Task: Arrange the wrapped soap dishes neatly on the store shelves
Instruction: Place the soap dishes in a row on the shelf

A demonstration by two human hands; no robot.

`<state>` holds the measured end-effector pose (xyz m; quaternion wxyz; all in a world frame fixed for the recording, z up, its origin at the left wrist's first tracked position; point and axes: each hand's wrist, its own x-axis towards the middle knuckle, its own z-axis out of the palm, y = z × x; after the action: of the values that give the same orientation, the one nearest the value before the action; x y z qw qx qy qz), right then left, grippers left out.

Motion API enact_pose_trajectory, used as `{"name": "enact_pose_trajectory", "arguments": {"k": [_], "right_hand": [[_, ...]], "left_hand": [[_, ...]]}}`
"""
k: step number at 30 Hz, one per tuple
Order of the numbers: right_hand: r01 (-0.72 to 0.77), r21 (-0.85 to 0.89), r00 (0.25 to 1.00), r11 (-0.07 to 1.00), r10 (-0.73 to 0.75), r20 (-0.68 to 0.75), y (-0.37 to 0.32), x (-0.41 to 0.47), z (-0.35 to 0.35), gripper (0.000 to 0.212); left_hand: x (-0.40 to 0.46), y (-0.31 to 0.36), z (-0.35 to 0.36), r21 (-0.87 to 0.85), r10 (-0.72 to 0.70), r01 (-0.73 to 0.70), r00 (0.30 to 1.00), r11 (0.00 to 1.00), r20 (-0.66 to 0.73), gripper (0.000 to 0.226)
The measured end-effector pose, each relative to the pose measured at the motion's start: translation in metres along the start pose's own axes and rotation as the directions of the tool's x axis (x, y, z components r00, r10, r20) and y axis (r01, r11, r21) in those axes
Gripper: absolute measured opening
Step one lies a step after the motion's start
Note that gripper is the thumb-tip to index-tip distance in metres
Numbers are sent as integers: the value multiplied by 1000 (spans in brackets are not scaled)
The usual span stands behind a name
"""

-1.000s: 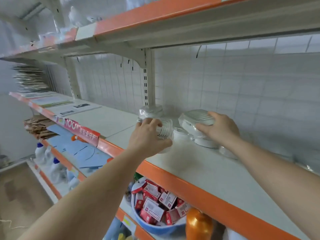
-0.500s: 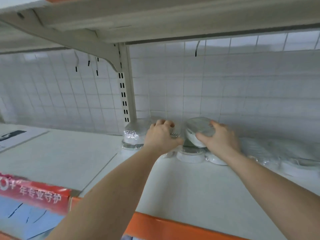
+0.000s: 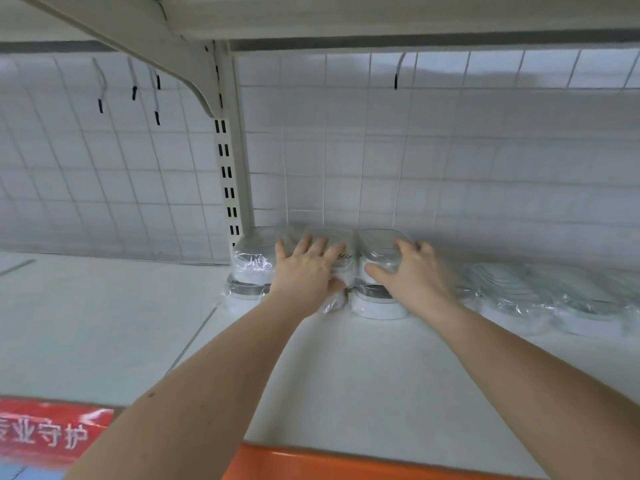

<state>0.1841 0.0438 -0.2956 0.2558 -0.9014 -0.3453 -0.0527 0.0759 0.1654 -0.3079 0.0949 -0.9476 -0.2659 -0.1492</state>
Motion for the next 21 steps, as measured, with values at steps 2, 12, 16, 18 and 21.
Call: {"name": "enact_pose_trajectory", "arguments": {"k": [2,12,16,18,21], "right_hand": [[3,-105,999,994,1,34,-7,4,4,74],[55,-262,974,963,6,226,-5,13,-3,86],[34,-22,983,999,-30,181,9,12,-26,79],[37,-62,993,997,-30,117,27,7,-41,71],[-47,-133,990,990,64,129,68,-7,-69,67]], "left_hand": [[3,1,1,10,-20,20,1000,1000,2,62],[1,9,-5,-55,-63,64,998,996,24,54],[2,30,-15,-90,-61,53,994,995,-88,47],[5,49,-22,-121,-14,-2,991,993,-132,49],[9,91,-36,-149,68,-87,989,985,-128,48]]}}
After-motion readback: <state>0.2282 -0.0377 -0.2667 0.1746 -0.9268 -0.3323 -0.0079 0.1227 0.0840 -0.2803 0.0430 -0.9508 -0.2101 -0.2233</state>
